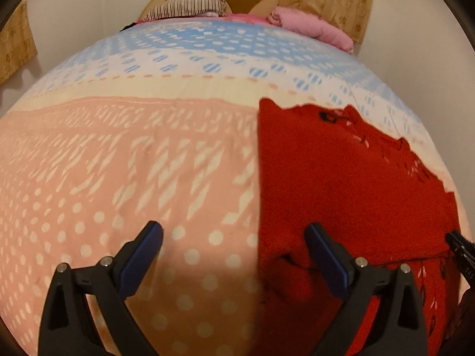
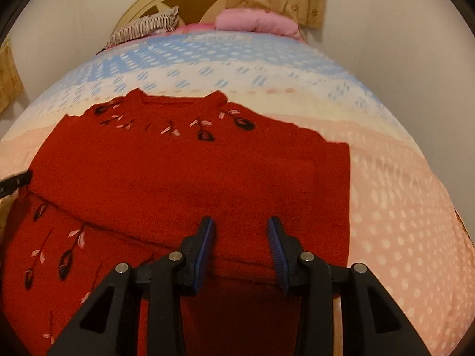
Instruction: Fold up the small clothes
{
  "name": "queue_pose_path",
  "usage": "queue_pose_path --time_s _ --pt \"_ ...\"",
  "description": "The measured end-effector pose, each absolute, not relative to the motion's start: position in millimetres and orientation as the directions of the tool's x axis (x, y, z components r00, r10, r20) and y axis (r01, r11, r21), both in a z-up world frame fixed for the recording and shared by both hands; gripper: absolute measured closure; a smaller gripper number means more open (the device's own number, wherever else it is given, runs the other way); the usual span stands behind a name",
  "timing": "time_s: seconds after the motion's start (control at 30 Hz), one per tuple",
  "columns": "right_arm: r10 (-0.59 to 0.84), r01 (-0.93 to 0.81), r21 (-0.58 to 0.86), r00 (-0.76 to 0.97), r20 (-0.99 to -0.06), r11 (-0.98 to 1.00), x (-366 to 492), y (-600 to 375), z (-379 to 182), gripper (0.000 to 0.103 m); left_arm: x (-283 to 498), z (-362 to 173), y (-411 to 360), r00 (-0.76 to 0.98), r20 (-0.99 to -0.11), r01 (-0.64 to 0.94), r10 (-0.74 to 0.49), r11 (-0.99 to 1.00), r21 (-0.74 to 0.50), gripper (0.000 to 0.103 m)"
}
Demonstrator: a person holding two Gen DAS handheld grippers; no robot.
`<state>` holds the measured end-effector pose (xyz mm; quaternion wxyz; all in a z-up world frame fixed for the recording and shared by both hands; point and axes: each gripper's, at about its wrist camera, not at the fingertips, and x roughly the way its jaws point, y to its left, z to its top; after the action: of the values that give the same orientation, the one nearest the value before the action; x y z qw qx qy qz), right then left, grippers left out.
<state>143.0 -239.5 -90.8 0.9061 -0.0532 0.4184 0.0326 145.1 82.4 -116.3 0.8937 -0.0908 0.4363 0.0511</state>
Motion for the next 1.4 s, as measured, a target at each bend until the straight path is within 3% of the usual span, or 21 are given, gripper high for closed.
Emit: queue_pose_path --time_s 0.2,0.33,0.5,0.6,0.9,1.1,1.27,1.33,1.4 --pt "0.095 -0.081 0.055 0.649 -0.755 0.995 130 -260 -64 0.064 122 -95 97 0.662 -0.749 -0.133 0.002 0.984 -0.115 0.004" --pt "0.056 -0.021 0.06 0.721 -0.691 0.998 70 -299 -18 0.062 79 -73 117 0.722 -0.687 -0.029 -0.083 0.988 -0.15 0.004" --pt "0.024 0.035 0.073 0.732 -0.68 0.997 -14 -343 6 0.06 24 -64 138 0.728 -0.657 0.083 -0.194 0.977 -0.197 0.004" --pt "0.031 0.05 0.097 0.726 -0.687 0.994 -57 -354 8 0.049 -1 -65 137 0.702 -0.661 0.141 -0.264 0.962 -0.235 0.004" --pt "0.157 0.004 0.214 0.666 -0.729 0.977 -114 -345 -29 0.043 -69 -82 107 0.623 -0.701 0.254 -0.346 0.938 -0.237 0.004" --pt "0.267 -0.093 0.261 0.565 -0.781 0.961 -134 -312 -64 0.043 -100 -100 94 0.553 -0.716 0.296 -0.425 0.904 -0.309 0.004" --pt "0.268 -0.089 0.259 0.509 -0.818 0.962 -143 -303 -90 0.044 -117 -115 91 0.493 -0.716 0.301 -0.495 0.869 -0.393 0.005" --pt "0.299 -0.071 0.304 0.488 -0.82 0.95 -147 -307 -97 0.044 -123 -118 90 0.464 -0.706 0.32 -0.535 0.845 -0.43 0.007" --pt "0.314 -0.06 0.324 0.468 -0.826 0.944 -151 -309 -104 0.044 -126 -121 88 0.43 -0.705 0.334 -0.564 0.825 -0.455 0.018"
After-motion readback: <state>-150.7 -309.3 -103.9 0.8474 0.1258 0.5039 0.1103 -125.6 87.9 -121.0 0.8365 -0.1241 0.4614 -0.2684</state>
